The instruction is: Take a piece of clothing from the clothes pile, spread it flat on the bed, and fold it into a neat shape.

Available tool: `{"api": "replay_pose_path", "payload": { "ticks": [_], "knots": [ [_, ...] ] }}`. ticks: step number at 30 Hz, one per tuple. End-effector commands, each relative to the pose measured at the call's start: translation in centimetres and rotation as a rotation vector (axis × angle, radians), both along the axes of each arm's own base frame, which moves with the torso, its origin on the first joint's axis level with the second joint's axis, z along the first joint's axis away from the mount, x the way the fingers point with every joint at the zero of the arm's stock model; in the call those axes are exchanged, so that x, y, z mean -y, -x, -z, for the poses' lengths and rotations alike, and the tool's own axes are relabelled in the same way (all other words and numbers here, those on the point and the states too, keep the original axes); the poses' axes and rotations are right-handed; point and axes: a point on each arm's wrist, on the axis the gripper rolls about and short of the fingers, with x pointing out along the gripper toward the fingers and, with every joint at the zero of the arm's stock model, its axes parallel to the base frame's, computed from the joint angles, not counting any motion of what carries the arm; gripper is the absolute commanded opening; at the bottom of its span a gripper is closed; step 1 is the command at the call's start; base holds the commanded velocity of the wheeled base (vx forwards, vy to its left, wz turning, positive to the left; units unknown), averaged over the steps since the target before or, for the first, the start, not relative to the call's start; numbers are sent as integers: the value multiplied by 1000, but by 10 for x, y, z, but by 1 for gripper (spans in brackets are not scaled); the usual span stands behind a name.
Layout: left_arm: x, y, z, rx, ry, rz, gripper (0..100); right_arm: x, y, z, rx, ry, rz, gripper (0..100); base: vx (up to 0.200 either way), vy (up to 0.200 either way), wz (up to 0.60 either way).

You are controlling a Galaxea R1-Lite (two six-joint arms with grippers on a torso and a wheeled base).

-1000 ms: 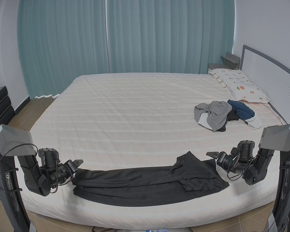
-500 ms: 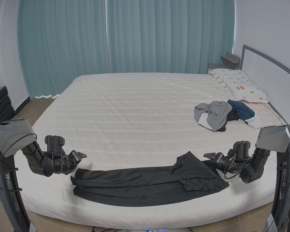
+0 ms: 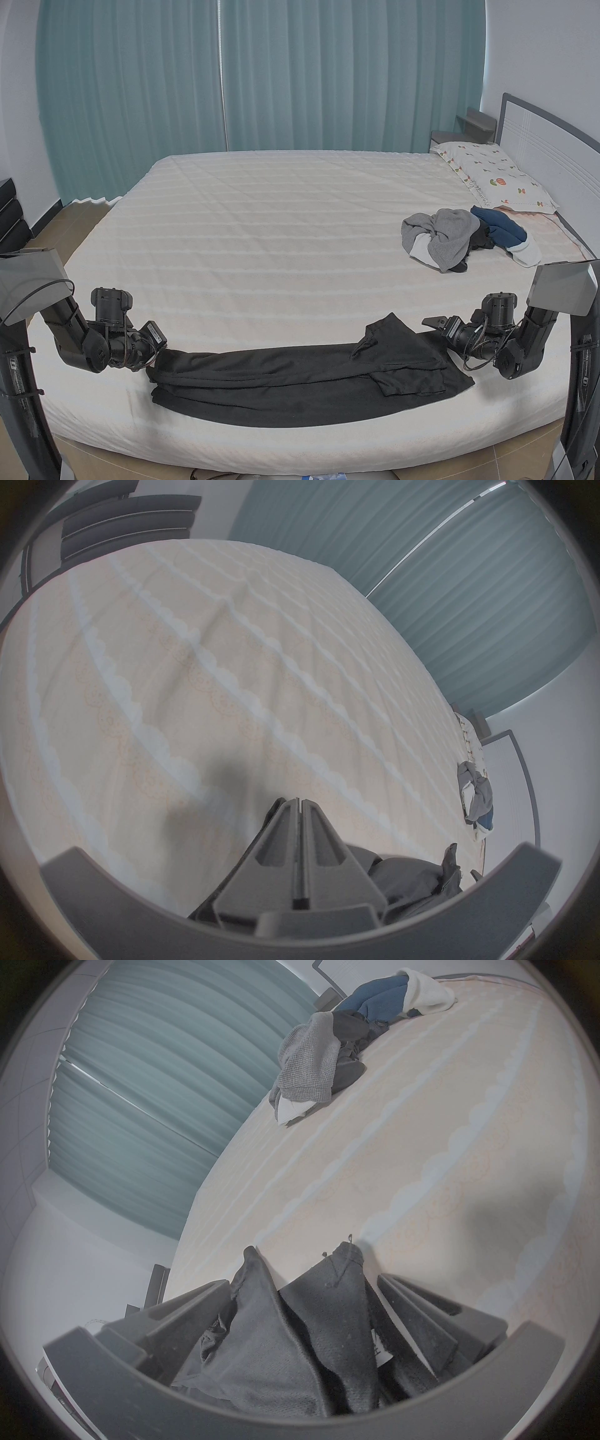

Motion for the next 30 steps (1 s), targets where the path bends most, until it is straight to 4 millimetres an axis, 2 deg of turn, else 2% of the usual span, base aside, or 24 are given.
{"api": "replay_pose_path", "payload": {
  "ticks": [1,6,7,21,22,30],
  "knots": [
    [-2,1,-4,10,1,-11,0,1,-2,0,5,0,5,100,0,0,0],
    [-4,2,-7,16,7,-16,0,2,-1,0,7,0,8,100,0,0,0],
    [-4,2,-7,16,7,-16,100,2,-1,0,7,0,8,100,0,0,0],
    [6,2,-1,2,73,72,100,-2,1,0,4,0,-3,100,0,0,0],
    [6,2,-1,-1,73,75,0,-2,1,0,5,0,-3,100,0,0,0],
    [6,2,7,-21,55,69,0,-2,0,0,7,0,-4,100,0,0,0]
  ]
}}
